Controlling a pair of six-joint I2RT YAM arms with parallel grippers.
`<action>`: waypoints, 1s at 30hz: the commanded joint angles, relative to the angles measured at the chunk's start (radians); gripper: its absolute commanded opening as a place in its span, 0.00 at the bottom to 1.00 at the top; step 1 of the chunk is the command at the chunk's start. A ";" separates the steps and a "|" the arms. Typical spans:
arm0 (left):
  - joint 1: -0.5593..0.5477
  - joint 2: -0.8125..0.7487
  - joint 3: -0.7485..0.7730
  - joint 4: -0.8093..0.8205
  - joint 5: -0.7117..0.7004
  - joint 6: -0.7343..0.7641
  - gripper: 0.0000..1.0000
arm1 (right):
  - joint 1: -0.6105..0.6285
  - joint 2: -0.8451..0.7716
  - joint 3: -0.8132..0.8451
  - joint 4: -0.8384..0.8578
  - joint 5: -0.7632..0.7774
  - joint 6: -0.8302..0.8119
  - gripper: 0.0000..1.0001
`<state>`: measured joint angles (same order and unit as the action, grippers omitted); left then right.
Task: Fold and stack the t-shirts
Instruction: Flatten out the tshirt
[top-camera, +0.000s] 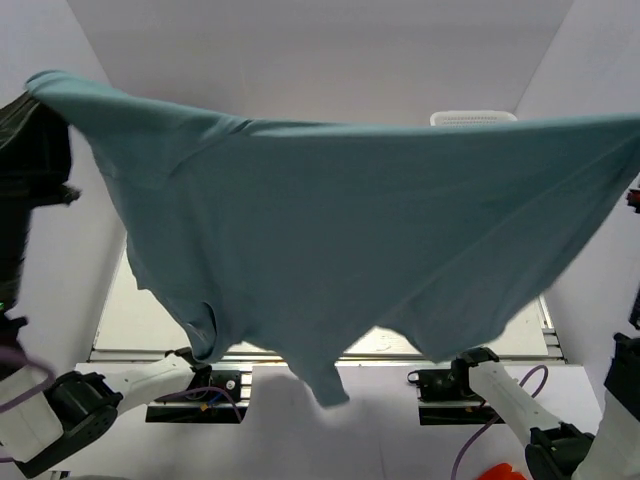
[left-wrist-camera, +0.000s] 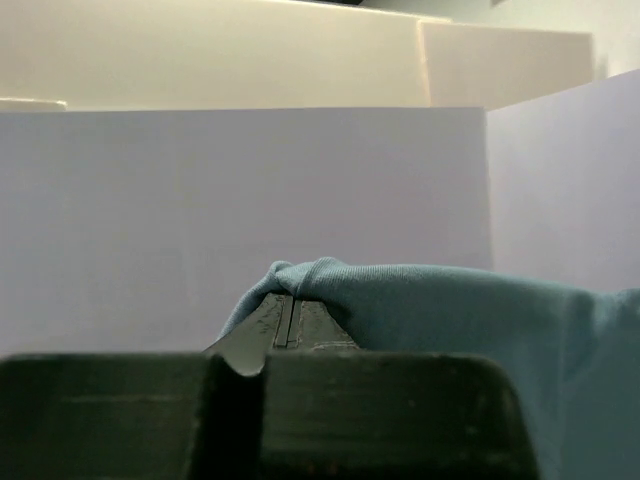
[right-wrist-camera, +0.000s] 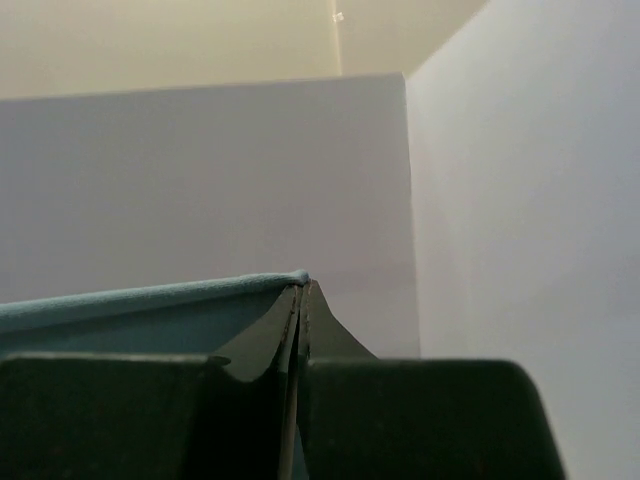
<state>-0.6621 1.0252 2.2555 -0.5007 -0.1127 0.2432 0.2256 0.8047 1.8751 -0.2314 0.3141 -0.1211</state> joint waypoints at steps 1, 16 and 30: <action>0.009 0.098 -0.095 0.098 -0.123 0.060 0.00 | -0.006 0.063 -0.106 0.039 0.111 -0.040 0.00; 0.313 0.812 -0.784 0.815 -0.527 0.246 0.00 | -0.008 0.893 -0.458 0.118 -0.102 0.101 0.00; 0.395 1.138 -0.637 0.762 -0.288 0.103 0.00 | -0.012 1.390 -0.051 -0.020 -0.053 0.052 0.00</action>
<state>-0.2642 2.1773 1.5742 0.2218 -0.4519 0.3851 0.2222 2.1994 1.7725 -0.3012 0.2409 -0.0555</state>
